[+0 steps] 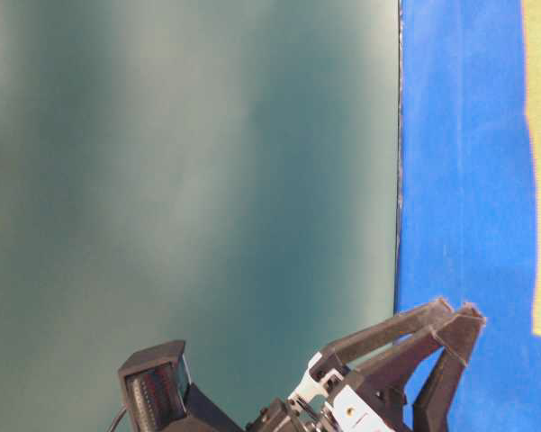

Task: Fold the orange towel.
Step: 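Regrasp the folded towel's ends and lift it between both grippers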

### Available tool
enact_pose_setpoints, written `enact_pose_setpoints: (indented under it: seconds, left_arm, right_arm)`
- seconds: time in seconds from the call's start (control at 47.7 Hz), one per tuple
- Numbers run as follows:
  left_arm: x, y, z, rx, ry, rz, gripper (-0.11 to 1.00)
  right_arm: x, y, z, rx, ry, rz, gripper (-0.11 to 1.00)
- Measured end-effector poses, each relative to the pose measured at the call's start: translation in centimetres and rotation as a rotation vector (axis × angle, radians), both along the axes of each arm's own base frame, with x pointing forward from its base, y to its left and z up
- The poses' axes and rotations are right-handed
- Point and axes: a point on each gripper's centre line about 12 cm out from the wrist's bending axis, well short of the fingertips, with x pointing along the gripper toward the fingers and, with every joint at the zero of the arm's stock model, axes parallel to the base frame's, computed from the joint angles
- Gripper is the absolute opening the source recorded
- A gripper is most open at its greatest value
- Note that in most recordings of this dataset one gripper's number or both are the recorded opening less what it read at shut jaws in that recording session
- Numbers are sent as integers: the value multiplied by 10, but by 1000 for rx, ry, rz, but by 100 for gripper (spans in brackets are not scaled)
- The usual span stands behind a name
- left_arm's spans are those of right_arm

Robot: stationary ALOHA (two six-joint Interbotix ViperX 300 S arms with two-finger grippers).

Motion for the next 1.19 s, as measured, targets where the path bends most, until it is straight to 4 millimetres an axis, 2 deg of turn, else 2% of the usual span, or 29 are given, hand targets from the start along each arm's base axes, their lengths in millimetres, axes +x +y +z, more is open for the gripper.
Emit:
enact_pose_setpoints:
  seconds: [0.251,0.524,0.65,0.901,1.006,1.09,1.194]
  left_arm:
    - [3,3,-2,1,3,8,52]
    - [11,19,-48,-9,118,49,52]
    - [14,22,-59,-11,135,57,52]
    - [14,25,-64,-19,137,72,52]
    - [14,25,-65,-21,138,74,52]
    - [14,25,-67,-20,141,73,51]
    - [14,25,-68,-28,159,78,40]
  right_arm:
    - [1,-8,-15,-12,72,-22,62]
    - [7,-17,-47,0,184,-45,62]
    - [15,-16,-53,3,170,-25,62]
    - [19,-16,-64,10,196,-13,60]
    - [19,-16,-65,11,200,-14,54]
    - [18,-17,-65,10,202,-15,45]
    - [17,-16,-65,13,197,-18,20]
